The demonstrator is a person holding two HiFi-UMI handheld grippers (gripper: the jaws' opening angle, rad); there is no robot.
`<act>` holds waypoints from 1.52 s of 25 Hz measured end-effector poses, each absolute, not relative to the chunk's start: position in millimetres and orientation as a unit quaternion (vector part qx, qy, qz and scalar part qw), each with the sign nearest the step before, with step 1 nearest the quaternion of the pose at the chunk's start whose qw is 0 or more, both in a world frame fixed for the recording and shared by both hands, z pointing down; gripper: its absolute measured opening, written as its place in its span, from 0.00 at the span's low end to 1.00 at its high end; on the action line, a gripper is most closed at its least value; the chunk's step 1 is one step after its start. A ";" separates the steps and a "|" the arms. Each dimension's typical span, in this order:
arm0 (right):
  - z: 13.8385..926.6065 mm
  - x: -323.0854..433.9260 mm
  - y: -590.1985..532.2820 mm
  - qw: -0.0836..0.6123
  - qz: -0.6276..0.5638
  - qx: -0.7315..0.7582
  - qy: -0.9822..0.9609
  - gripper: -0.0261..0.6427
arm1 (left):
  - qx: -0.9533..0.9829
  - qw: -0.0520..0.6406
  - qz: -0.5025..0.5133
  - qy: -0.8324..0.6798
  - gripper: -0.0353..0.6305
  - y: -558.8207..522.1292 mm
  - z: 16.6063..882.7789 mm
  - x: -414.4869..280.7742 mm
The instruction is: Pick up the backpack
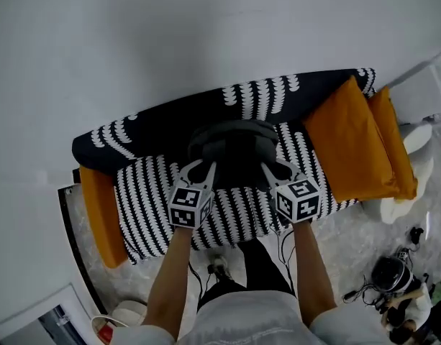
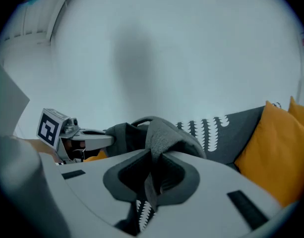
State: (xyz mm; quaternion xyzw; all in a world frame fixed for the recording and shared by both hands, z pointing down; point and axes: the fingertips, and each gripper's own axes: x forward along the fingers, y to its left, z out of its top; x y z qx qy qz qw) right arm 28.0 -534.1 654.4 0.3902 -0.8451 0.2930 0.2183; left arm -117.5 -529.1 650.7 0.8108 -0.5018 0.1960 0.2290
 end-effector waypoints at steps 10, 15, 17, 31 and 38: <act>546.7 44.2 -423.2 0.177 0.244 0.420 -0.856 0.09 | 0.829 0.191 0.159 -0.501 0.12 -427.1 559.3 -112.6; 487.9 48.7 -371.1 0.164 0.194 0.429 -0.867 0.10 | 0.841 0.148 0.142 -0.501 0.12 -375.4 503.3 -106.5; 465.2 53.4 -349.4 0.164 0.175 0.433 -0.869 0.10 | 0.847 0.130 0.138 -0.496 0.12 -354.0 480.1 -102.3; 368.7 63.9 -186.5 0.102 0.139 0.436 -0.883 0.10 | 0.882 0.046 0.105 -0.457 0.12 -194.3 372.9 -87.5; 355.4 76.5 -120.9 0.106 0.119 0.449 -0.879 0.09 | 0.890 0.006 0.100 -0.446 0.12 -128.2 352.6 -72.8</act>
